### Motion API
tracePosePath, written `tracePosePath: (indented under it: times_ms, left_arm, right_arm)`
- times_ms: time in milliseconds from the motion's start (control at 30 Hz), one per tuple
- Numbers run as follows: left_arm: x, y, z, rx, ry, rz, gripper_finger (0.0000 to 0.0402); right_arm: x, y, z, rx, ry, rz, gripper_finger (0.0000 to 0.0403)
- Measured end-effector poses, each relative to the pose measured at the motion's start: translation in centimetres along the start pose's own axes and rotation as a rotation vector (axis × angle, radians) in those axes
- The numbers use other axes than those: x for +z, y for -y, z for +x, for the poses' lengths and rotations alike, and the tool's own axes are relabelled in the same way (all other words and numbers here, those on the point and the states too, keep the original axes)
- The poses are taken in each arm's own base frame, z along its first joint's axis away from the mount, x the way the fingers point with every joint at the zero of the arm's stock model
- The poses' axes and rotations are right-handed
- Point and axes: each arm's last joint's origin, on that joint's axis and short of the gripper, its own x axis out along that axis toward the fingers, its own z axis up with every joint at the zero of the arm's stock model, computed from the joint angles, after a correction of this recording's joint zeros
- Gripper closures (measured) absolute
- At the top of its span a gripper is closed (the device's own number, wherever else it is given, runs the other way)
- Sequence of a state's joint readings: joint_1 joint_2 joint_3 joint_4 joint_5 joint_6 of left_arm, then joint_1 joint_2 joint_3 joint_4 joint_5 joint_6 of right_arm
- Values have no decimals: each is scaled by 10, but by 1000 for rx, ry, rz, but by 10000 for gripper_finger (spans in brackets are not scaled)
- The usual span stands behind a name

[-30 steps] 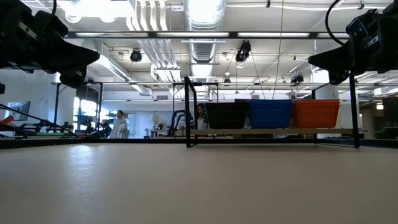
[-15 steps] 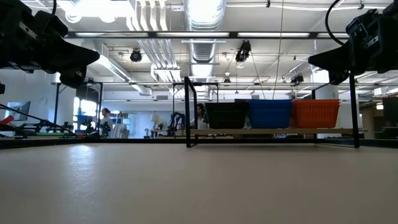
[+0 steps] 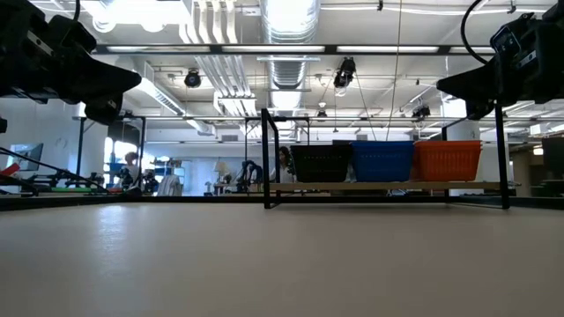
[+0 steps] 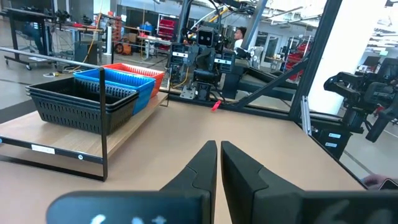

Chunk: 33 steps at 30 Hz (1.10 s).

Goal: Stack baskets on shelf by color
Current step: Return to Home Position

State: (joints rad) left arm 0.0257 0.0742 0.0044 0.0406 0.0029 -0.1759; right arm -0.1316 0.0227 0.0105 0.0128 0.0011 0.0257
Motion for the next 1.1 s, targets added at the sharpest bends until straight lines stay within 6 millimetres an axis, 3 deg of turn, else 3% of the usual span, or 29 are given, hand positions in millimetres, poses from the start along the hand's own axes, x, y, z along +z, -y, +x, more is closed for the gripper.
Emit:
tracePosePath:
  times_ms: [1100]
  left_arm:
    - [0, 0, 0, -1, 1, 0, 396]
  right_arm:
    - [0, 0, 0, 1, 0, 26, 394]
